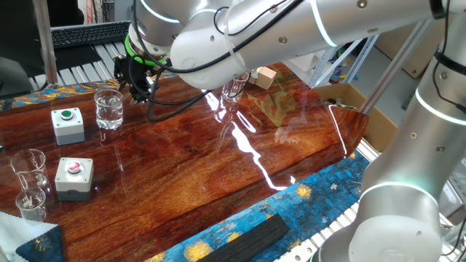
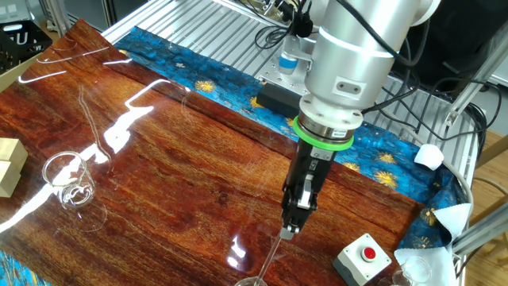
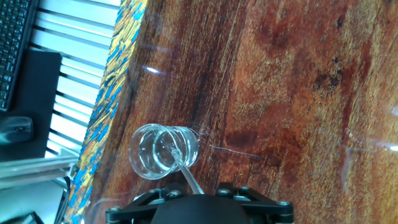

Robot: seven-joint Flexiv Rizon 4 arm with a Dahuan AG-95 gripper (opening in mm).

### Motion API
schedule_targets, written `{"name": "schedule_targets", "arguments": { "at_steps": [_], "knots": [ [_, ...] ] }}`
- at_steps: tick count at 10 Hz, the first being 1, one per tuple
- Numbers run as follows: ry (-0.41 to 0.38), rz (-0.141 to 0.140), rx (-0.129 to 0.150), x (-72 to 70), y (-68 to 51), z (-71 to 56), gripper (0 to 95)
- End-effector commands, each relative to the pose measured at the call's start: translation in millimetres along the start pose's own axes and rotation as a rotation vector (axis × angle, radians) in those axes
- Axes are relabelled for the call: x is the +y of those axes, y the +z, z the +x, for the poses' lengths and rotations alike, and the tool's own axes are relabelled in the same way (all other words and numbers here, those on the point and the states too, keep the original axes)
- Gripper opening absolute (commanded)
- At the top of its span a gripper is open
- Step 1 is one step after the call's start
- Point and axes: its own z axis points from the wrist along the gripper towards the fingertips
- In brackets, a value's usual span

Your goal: Stir the beaker with a glass rod

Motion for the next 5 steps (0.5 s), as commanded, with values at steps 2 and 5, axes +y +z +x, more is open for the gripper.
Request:
{"name": "schedule_targets", "arguments": {
  "at_steps": [2,5],
  "knots": [
    [-0.007,-0.007,-0.019,-0.2,-0.2,-0.9,0.0],
    [-0.002,0.012,-0.010,4.7,-6.7,0.1,0.0]
  ]
}}
